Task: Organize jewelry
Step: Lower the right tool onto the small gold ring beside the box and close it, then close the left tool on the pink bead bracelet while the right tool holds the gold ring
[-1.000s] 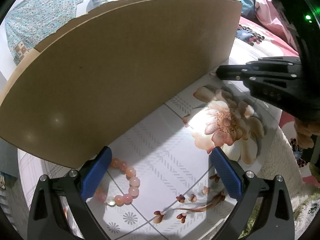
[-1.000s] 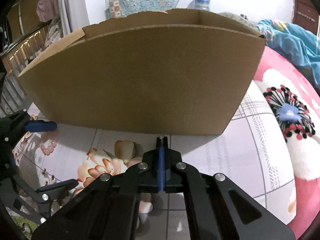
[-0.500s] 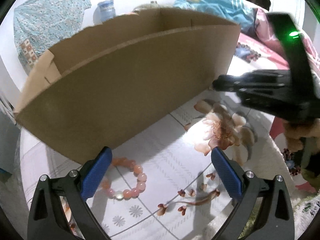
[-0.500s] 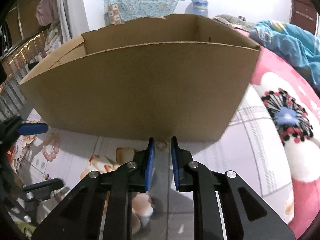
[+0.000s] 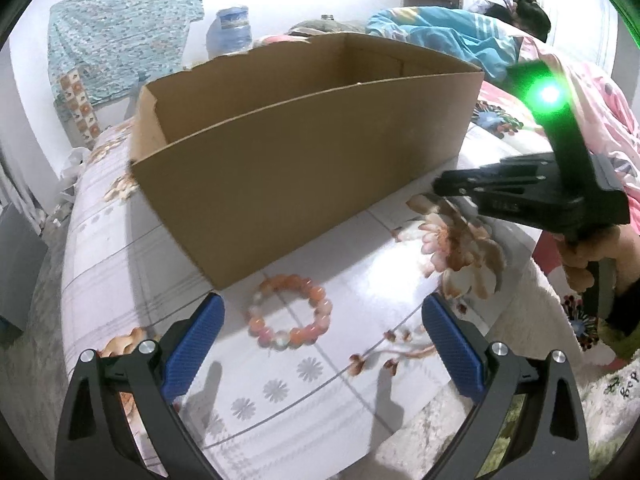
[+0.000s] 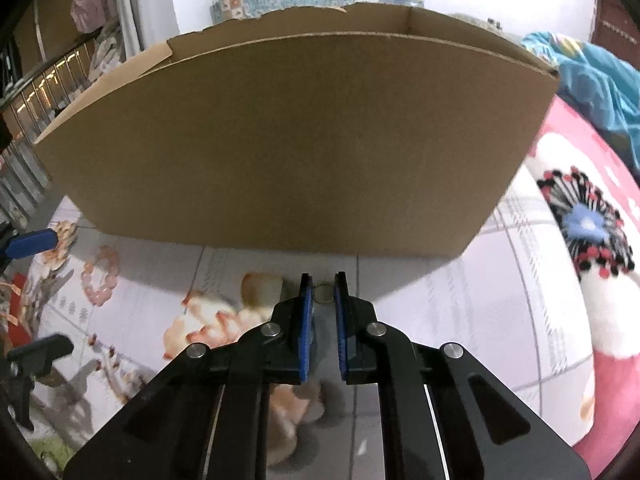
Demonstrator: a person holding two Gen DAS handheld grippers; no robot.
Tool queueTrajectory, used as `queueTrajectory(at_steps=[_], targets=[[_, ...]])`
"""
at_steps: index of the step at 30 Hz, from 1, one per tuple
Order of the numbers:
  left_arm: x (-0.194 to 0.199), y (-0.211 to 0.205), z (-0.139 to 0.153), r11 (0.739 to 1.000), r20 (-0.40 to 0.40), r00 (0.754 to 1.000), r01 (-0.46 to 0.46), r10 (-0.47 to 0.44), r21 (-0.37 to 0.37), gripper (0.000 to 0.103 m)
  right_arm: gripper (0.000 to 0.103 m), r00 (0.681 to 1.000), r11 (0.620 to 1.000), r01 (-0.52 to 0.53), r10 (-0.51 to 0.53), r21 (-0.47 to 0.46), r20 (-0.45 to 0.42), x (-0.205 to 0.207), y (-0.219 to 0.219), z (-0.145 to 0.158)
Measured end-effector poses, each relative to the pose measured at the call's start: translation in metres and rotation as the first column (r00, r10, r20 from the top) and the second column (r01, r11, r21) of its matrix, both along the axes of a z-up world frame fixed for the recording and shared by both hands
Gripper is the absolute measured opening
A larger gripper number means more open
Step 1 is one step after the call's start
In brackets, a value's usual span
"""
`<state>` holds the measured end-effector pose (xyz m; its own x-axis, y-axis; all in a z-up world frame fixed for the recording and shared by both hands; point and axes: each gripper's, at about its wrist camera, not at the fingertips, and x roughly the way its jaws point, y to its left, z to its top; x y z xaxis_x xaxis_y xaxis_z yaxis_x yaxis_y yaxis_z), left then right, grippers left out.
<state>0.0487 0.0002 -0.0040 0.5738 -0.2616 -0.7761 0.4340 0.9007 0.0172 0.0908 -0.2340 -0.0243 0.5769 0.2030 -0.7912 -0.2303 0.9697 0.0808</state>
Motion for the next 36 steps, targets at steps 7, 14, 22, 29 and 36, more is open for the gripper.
queueTrajectory(at_steps=[7, 14, 22, 29, 36], targets=[[-0.007, 0.013, -0.001, 1.0, 0.009, 1.0, -0.012, 0.012, -0.027, 0.09, 0.009, 0.999, 0.998, -0.034, 0.036, 0.055, -0.03, -0.034, 0.003, 0.0], [0.005, 0.006, -0.005, 1.0, 0.012, 1.0, 0.022, -0.022, -0.013, 0.063, 0.023, 0.998, 0.99, -0.062, 0.061, 0.125, 0.009, -0.056, 0.002, 0.004], [0.019, 0.004, -0.015, 1.0, -0.031, 0.999, 0.027, -0.027, 0.011, 0.042, 0.032, 0.999, 0.987, -0.016, 0.011, 0.162, 0.03, -0.068, -0.012, 0.009], [0.025, -0.001, -0.024, 0.999, -0.077, 0.997, 0.026, -0.023, 0.041, 0.033, 0.032, 0.999, 0.983, 0.002, -0.009, 0.182, 0.037, -0.066, -0.005, 0.013], [0.025, 0.002, -0.026, 0.999, -0.07, 0.997, 0.022, -0.02, 0.033, 0.021, 0.032, 1.0, 0.981, 0.009, -0.014, 0.195, 0.026, -0.066, -0.006, 0.012]])
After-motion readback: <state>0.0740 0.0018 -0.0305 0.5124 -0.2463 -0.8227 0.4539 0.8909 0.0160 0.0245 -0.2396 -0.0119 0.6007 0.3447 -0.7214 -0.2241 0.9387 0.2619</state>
